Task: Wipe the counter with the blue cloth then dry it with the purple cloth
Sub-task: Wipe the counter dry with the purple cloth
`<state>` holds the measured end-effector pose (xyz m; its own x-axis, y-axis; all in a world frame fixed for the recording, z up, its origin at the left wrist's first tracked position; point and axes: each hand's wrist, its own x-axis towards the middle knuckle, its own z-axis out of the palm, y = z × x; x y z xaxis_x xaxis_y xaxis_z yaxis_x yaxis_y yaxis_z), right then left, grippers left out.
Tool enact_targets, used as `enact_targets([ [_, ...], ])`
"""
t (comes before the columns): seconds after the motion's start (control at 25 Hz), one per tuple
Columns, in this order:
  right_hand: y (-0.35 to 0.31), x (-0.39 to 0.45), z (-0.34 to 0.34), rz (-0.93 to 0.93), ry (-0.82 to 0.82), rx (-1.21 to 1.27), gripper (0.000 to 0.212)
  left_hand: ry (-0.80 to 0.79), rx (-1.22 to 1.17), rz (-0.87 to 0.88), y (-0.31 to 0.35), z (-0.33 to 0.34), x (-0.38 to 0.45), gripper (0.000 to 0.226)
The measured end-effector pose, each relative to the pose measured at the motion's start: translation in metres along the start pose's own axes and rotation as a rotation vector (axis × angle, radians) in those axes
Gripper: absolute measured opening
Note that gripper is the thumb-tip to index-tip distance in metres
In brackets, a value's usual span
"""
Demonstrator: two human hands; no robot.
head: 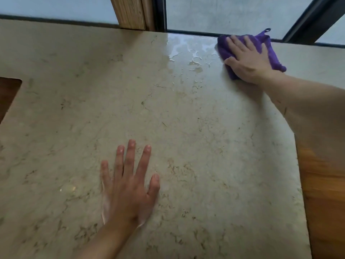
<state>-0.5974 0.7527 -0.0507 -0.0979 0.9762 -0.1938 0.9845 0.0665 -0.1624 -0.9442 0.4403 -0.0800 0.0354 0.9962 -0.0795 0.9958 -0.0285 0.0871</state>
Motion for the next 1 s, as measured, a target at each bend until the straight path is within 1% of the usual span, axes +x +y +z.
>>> enact_targets([
  [0.08, -0.009, -0.02, 0.005, -0.066, 0.0, -0.012, 0.064, -0.014, -0.001, -0.007, 0.001, 0.0, 0.001, 0.068],
  [0.28, -0.041, -0.104, 0.03, -0.156, -0.017, -0.03, 0.063, -0.04, -0.04, -0.017, 0.0, -0.001, 0.003, 0.069],
  [0.48, -0.081, -0.222, 0.062, -0.153, -0.035, -0.04, 0.064, -0.021, -0.087, -0.004, 0.002, 0.0, 0.005, 0.07],
  [0.64, -0.122, -0.336, 0.093, -0.06, 0.044, -0.05, 0.064, -0.019, -0.121, 0.025, 0.001, -0.002, 0.005, 0.069],
  [0.76, -0.155, -0.431, 0.116, 0.01, -0.021, 0.001, 0.068, -0.033, -0.164, 0.04, -0.003, -0.007, 0.003, 0.068],
  [0.8, -0.165, -0.466, 0.124, 0.032, -0.014, 0.013, 0.069, -0.045, -0.173, 0.05, -0.004, -0.008, 0.003, 0.068],
  [0.88, -0.185, -0.534, 0.145, 0.086, 0.054, -0.003, 0.07, -0.091, -0.186, 0.066, -0.005, -0.013, 0.003, 0.068],
  [1.0, -0.221, -0.607, 0.174, 0.268, 0.179, 0.003, 0.071, -0.145, -0.27, 0.057, -0.006, -0.024, 0.004, 0.066],
])
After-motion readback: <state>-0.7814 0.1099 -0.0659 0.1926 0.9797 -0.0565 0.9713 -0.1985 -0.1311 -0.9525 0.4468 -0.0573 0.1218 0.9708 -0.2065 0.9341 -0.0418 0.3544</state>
